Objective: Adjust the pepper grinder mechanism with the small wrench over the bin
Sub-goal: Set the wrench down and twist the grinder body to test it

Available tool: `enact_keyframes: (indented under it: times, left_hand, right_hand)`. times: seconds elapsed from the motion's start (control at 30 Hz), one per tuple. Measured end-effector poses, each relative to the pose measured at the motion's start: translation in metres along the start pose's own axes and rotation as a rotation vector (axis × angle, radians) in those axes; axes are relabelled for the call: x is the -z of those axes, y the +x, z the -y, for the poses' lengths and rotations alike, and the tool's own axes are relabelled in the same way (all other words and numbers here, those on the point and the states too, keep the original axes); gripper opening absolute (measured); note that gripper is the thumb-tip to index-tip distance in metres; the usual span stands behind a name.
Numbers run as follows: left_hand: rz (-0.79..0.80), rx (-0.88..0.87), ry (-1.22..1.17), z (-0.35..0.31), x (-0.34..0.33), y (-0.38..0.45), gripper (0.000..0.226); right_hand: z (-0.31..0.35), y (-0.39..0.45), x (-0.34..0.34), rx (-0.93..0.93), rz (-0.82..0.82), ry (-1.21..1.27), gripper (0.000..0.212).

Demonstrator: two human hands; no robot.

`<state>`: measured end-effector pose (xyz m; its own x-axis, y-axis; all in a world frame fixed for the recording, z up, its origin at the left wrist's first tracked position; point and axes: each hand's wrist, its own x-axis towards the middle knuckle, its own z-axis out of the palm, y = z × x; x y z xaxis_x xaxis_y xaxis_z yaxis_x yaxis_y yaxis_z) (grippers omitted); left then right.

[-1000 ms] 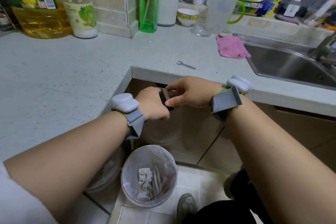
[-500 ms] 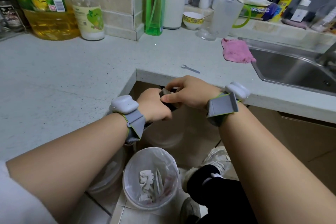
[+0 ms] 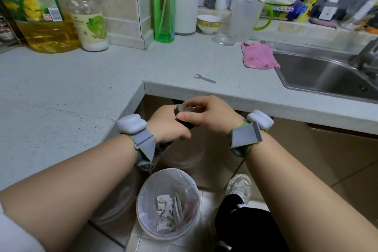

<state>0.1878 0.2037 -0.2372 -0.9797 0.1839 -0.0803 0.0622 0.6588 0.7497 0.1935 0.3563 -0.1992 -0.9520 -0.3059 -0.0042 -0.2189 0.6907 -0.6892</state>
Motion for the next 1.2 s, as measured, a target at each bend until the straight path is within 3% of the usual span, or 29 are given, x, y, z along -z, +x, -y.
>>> enact_keyframes:
  times: [0.1,0.23,0.3,0.37,0.6,0.7,0.8,0.87,0.97,1.03,1.1,1.2]
  left_hand:
    - [0.038,0.054,-0.219,-0.004,0.003,-0.003,0.020]
    - [0.100,0.119,-0.729,-0.009,0.005,-0.003,0.033]
    - [0.122,0.117,-0.841,-0.012,0.002,0.000,0.036]
    - [0.092,0.115,-0.904,-0.012,0.003,0.002,0.043]
    - [-0.010,0.118,-0.761,-0.002,0.018,0.010,0.033]
    - [-0.016,0.135,-0.616,0.001,0.014,0.008,0.027]
    - [-0.010,0.131,-0.622,0.001,0.008,0.005,0.036]
    - [-0.015,0.129,-0.688,0.001,0.009,0.005,0.038]
    - [0.013,0.105,-0.979,-0.002,0.017,0.008,0.017]
    - [-0.024,0.167,-1.234,0.001,0.021,0.015,0.038]
    - [-0.109,0.199,-1.352,0.004,0.024,0.020,0.035]
    - [-0.119,0.196,-1.388,-0.004,0.022,0.015,0.021]
  right_hand:
    - [-0.006,0.000,-0.004,0.055,-0.026,0.111,0.037]
    - [-0.009,0.004,-0.016,-0.019,-0.093,0.761,0.027]
    - [-0.005,0.006,-0.025,-0.070,-0.082,1.105,0.024]
    - [0.002,0.011,-0.029,-0.084,-0.063,1.241,0.022]
    - [0.003,0.035,-0.013,-0.015,-0.021,0.750,0.028]
    - [0.009,0.039,-0.023,-0.018,-0.102,0.733,0.025]
    - [0.010,0.045,-0.036,-0.038,-0.084,0.588,0.043]
    - [0.005,0.045,-0.039,-0.055,-0.062,0.642,0.048]
    - [-0.020,0.032,-0.041,-0.112,0.015,0.923,0.050]
    - [-0.049,0.016,-0.046,-0.119,0.102,0.845,0.057]
    - [-0.068,0.003,-0.054,-0.066,0.161,0.727,0.063]
    - [-0.080,-0.005,-0.063,-0.073,0.044,0.946,0.054]
